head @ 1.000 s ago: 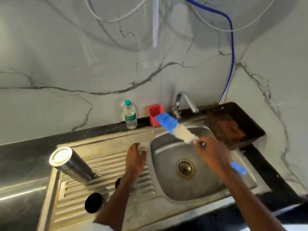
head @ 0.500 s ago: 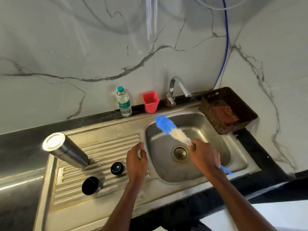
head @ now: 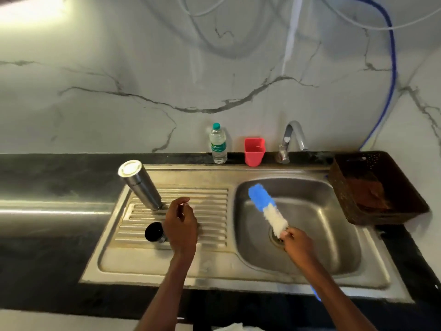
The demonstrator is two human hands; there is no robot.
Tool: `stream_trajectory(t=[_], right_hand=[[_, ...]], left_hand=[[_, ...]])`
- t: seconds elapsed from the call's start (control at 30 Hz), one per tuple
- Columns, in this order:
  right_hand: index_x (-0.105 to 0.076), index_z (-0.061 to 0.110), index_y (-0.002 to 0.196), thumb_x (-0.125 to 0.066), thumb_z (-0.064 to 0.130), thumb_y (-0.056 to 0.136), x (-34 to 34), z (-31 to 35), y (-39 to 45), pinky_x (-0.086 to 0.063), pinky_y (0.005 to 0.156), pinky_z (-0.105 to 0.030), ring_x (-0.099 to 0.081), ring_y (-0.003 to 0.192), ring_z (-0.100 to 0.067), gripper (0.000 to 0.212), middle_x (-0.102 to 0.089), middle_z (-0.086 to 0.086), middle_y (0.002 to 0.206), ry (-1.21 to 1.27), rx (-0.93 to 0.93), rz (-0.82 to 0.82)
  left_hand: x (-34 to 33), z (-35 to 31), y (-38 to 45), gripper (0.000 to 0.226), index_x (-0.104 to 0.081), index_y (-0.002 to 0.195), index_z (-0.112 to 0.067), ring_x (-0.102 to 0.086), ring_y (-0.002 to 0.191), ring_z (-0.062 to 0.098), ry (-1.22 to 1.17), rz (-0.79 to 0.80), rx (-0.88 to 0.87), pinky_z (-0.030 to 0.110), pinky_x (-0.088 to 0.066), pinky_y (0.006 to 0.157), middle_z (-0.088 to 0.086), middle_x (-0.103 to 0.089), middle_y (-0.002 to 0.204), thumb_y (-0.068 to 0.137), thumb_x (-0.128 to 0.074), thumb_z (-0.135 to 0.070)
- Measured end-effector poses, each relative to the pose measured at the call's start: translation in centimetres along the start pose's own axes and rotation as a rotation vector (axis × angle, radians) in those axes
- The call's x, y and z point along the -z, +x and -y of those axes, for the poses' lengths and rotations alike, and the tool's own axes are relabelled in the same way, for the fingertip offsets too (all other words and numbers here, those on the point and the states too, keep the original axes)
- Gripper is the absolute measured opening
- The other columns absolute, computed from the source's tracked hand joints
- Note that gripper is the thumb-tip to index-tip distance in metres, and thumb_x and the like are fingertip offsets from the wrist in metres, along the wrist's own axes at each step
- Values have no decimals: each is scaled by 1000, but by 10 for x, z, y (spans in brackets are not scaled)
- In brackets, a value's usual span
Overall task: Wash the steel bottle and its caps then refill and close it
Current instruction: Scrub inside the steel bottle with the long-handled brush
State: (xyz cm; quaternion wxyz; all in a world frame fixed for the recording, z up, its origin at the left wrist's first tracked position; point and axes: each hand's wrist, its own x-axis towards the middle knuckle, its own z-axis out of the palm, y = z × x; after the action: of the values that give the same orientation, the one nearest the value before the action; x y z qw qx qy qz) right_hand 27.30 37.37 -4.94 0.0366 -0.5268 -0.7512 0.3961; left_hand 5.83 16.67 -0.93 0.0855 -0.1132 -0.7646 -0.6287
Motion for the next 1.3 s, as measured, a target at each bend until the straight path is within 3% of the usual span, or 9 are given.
stream_trajectory(t=[0.1, 0.23, 0.4, 0.47, 0.73, 0.83, 0.97, 1.1, 1.3], right_hand=[[-63, 20, 72, -56, 10, 95, -6, 5, 3, -52, 65, -44, -59, 58, -21, 26, -64, 3, 58, 113, 88, 18], [-58, 21, 62, -58, 14, 96, -11, 40, 1, -38, 55, -31, -47, 47, -14, 35, -55, 4, 51, 190, 202, 61], [-75, 21, 85, -72, 20, 94, -30, 87, -2, -42, 55, -22, -54, 48, 1, 10, -68, 9, 61, 245, 319, 209], [-74, 21, 90, -71, 14, 94, -42, 102, -2, -42, 54, -16, -57, 51, 3, 8, -68, 14, 62, 252, 355, 253], [-72, 23, 86, -65, 9, 97, -59, 128, -4, -44, 58, -18, -59, 55, -2, 19, -67, 12, 62, 195, 457, 111], [-68, 28, 80, -64, 6, 97, -53, 117, 0, -47, 65, -28, -59, 58, -7, 28, -63, 13, 60, 170, 474, -21], [-71, 31, 84, -68, 11, 94, -40, 95, 1, -52, 65, -40, -60, 61, -9, 22, -66, 15, 68, 120, 455, -163], [-68, 42, 82, -71, 16, 90, -22, 78, 1, -54, 63, -39, -61, 60, -8, 27, -67, 14, 69, 90, 437, -185], [-62, 49, 94, -70, 28, 91, 5, 70, 9, -56, 72, -41, -68, 76, -6, 23, -70, 24, 80, 36, 431, -193]], left_hand=[[26, 0, 19, 24, -74, 99, -25, -69, 80, 22, 93, -167, 14, 49, -58, 75, 1, -74, 88, 94, -66, -3], [55, 13, 57, 22, -65, 112, -25, -62, 98, 24, 210, -309, 74, 53, -54, 89, 2, -66, 105, 93, -70, -15], [71, 42, 112, 91, -45, 154, -14, -46, 139, 36, 400, -52, 280, 55, -44, 112, 15, -52, 150, 81, -86, -51], [68, 51, 130, 101, -46, 150, -22, -53, 135, 32, 343, 42, 295, 53, -49, 107, 8, -57, 146, 67, -92, -58], [44, 57, 170, 53, -61, 114, -27, -72, 96, 19, -40, 62, 301, 47, -60, 88, -3, -73, 104, 73, -95, -31], [27, 39, 184, 53, -61, 121, -25, -73, 101, 18, -279, 22, 330, 43, -60, 93, 1, -74, 112, 79, -92, -28], [-6, 7, 207, 64, -55, 137, -19, -73, 109, 29, -703, -70, 622, 49, -61, 93, 10, -71, 127, 84, -87, -38], [-34, -16, 206, 64, -52, 137, -13, -74, 98, 28, -834, -111, 820, 42, -61, 76, 13, -71, 124, 87, -83, -39], [-79, -35, 172, 74, -54, 141, -12, -75, 106, 33, -859, -5, 864, 53, -63, 88, 17, -71, 129, 81, -88, -38]])
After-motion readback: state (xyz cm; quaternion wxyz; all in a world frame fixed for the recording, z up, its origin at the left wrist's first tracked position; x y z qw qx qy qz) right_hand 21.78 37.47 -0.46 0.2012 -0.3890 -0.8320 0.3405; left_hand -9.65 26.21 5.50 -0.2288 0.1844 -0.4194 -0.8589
